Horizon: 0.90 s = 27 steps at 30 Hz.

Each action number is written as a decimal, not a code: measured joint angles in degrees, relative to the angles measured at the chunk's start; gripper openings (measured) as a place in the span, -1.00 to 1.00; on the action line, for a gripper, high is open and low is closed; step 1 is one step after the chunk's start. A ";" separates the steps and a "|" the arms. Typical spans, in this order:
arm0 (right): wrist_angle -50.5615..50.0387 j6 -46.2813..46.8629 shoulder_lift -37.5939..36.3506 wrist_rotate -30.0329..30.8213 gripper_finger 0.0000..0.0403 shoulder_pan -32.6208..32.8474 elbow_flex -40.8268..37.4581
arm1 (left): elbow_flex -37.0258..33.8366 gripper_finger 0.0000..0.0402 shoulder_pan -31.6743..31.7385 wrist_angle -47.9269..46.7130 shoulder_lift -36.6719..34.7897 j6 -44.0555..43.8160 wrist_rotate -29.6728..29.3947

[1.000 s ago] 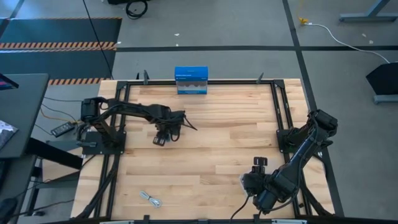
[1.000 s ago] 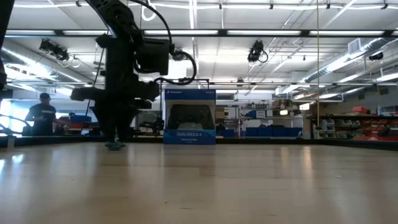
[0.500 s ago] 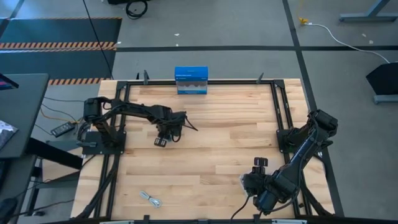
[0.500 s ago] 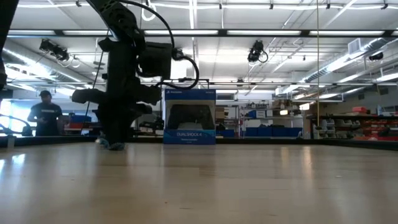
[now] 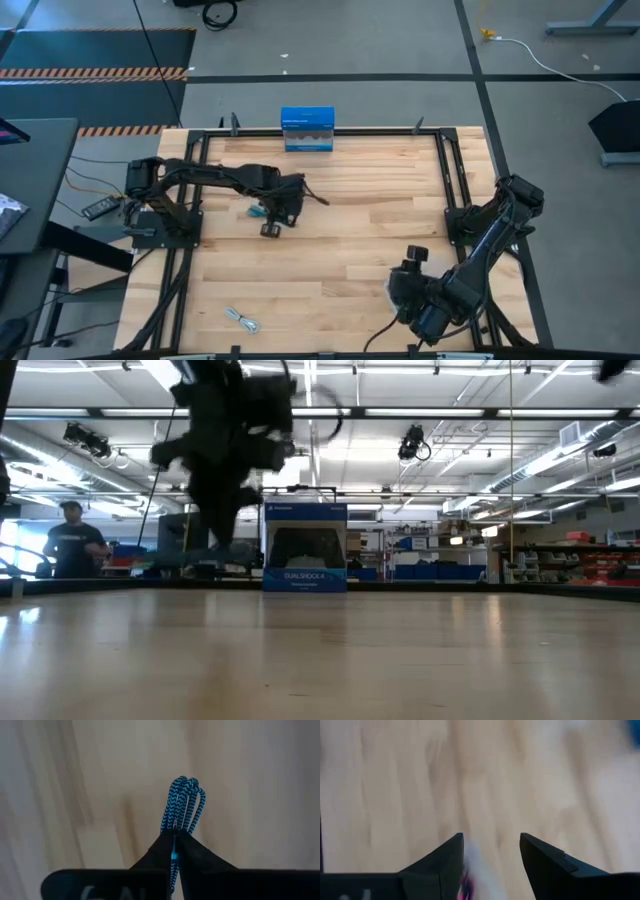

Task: Pick and place USB-C Cables
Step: Put the light blue charger cable into the transparent bin

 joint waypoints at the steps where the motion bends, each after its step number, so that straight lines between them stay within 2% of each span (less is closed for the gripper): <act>1: 0.09 -0.39 -0.30 3.09 -0.01 0.12 0.82 | 1.97 -0.93 -0.58 0.72 -0.56 -0.26 0.80; 6: 2.70 -2.38 -0.55 18.27 -0.02 0.15 3.13 | 10.87 -0.93 -3.46 3.45 -2.46 -2.59 1.60; 10: 5.26 -3.06 -0.55 27.01 -0.02 -0.71 3.20 | 17.13 -0.92 -6.18 8.51 -4.35 -4.16 1.93; 14: 11.26 -6.42 -0.55 41.58 -0.02 0.43 3.13 | 19.56 -0.92 -8.77 15.53 -5.66 -6.56 4.98; 17: 16.46 -12.21 -0.53 48.40 -0.02 1.16 3.09 | 19.58 -0.92 -10.33 18.62 -6.11 -7.64 5.30; 20: 19.96 -16.39 -0.53 48.83 -0.02 0.52 3.09 | 19.54 -0.92 -11.44 18.75 -5.89 -8.68 5.13; 24: 23.07 -19.37 -0.49 43.70 -0.02 -1.93 3.06 | 19.52 -0.92 -13.11 24.69 -5.46 -10.23 4.86; 27: 26.83 -23.80 -0.46 42.15 -0.02 -3.31 3.06 | 19.56 -0.92 -14.51 29.41 -5.19 -9.95 4.27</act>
